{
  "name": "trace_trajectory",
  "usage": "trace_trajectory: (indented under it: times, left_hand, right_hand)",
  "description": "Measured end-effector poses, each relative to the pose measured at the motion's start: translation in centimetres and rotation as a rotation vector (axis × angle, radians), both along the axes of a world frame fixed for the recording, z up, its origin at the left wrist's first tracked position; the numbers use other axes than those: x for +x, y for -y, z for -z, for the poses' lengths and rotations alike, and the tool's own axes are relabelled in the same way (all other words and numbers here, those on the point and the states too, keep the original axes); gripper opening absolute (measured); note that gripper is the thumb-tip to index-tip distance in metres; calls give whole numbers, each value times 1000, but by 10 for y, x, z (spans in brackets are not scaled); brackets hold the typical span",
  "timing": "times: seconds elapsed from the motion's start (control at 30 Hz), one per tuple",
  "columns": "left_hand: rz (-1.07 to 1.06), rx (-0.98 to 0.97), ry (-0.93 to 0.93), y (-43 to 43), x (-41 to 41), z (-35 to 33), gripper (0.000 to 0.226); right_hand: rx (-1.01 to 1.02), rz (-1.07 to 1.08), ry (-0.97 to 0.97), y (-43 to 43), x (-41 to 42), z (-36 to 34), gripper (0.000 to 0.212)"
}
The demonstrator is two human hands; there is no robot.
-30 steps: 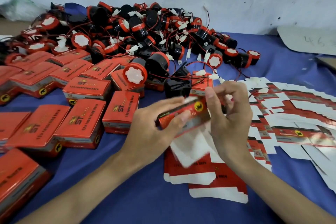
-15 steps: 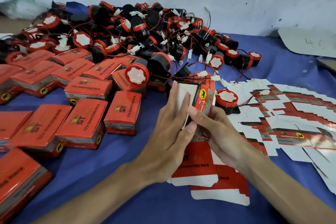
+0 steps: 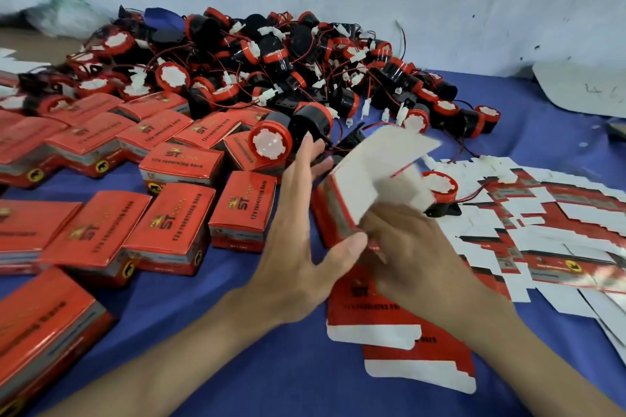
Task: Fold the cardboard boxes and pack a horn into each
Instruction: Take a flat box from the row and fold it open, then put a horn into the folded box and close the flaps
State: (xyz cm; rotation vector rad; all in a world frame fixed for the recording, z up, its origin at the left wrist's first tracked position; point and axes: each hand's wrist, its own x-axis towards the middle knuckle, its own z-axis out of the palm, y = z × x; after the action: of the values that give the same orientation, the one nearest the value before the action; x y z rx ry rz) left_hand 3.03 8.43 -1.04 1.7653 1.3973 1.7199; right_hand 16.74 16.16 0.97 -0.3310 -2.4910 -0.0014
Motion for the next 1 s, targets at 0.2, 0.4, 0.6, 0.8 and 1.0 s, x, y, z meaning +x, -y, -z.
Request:
trace_trajectory:
  times: [0.2,0.4,0.6,0.8,1.0]
  left_hand:
    - [-212,-9,-78,-12,-2,11,76]
    - [-306,54,-28,-17,-8,15,59]
    - [-301,-21,-122,-16,-8,12,41]
    - [-196,-138,-90,-17,-11,11,40]
    - [24,-139,125,-17,-8,10,37]
  right_hand:
    - [-36,-67,-170,-14,11,1,35]
    - [-276,725,14,-62,30,1,86]
    - [-383,755,111,-79,46,9,69]
    - [-268,293,-566,-42,29,-23,78]
    - [62,94,-112,-9,-4,-17,67]
